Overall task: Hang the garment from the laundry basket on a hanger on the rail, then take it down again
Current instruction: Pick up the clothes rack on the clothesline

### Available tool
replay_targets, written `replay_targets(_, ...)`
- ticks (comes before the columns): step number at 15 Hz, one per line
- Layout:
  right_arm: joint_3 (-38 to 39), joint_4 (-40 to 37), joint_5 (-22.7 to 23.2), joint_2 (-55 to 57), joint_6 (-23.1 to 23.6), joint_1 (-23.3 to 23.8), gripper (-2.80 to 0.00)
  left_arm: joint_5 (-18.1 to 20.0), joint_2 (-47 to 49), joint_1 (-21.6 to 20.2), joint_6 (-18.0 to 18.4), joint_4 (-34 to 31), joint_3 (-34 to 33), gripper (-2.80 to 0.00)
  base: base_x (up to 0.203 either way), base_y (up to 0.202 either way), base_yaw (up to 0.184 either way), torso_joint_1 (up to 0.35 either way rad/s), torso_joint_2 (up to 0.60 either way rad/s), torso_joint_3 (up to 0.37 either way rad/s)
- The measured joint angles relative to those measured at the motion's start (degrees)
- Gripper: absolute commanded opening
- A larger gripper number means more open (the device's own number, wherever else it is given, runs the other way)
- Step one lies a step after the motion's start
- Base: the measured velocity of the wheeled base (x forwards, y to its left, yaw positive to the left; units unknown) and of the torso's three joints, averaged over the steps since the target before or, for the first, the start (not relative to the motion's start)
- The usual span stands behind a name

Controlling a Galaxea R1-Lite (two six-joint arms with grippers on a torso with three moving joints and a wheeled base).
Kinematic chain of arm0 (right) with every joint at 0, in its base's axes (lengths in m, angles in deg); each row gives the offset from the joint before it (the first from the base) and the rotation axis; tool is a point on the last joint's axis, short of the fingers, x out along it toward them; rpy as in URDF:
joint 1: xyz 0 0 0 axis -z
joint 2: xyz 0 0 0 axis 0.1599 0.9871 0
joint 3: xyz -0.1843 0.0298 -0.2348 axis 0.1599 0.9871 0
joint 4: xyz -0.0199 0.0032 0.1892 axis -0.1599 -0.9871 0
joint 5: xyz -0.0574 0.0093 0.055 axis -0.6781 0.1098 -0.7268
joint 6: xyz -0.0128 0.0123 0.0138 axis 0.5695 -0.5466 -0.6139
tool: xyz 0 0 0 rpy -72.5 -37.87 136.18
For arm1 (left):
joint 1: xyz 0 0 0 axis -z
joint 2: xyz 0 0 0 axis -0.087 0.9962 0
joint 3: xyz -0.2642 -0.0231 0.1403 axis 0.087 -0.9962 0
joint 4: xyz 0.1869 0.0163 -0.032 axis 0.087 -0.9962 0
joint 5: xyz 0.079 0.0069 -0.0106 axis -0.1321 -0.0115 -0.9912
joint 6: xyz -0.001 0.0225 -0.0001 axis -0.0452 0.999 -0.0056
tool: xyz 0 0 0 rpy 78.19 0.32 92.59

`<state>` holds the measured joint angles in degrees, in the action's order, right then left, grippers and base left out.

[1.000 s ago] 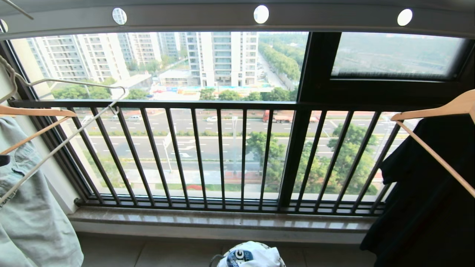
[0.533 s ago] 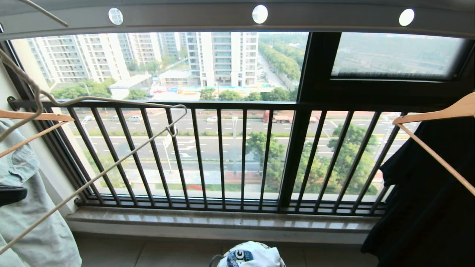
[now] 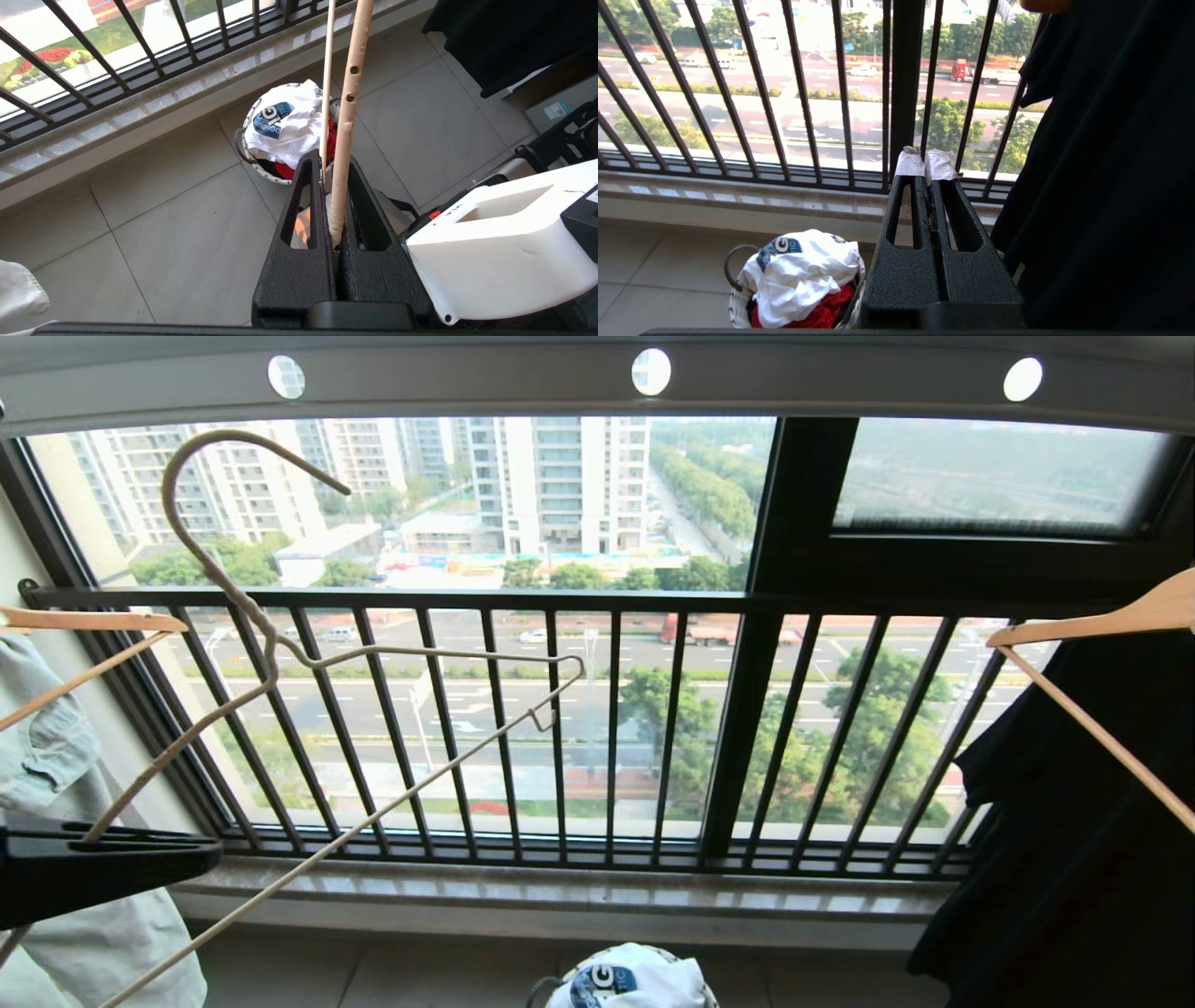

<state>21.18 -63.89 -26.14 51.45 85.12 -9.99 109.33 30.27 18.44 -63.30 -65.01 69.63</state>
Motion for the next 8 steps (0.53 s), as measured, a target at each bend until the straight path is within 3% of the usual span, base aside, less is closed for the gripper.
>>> replay_targets(8,0.0,0.02,0.0,0.0,0.0,0.02,-2.8,0.21,4.03,5.88,1.98,1.75,-4.48,-2.8,0.0,0.0,0.0,0.0,0.0,0.0)
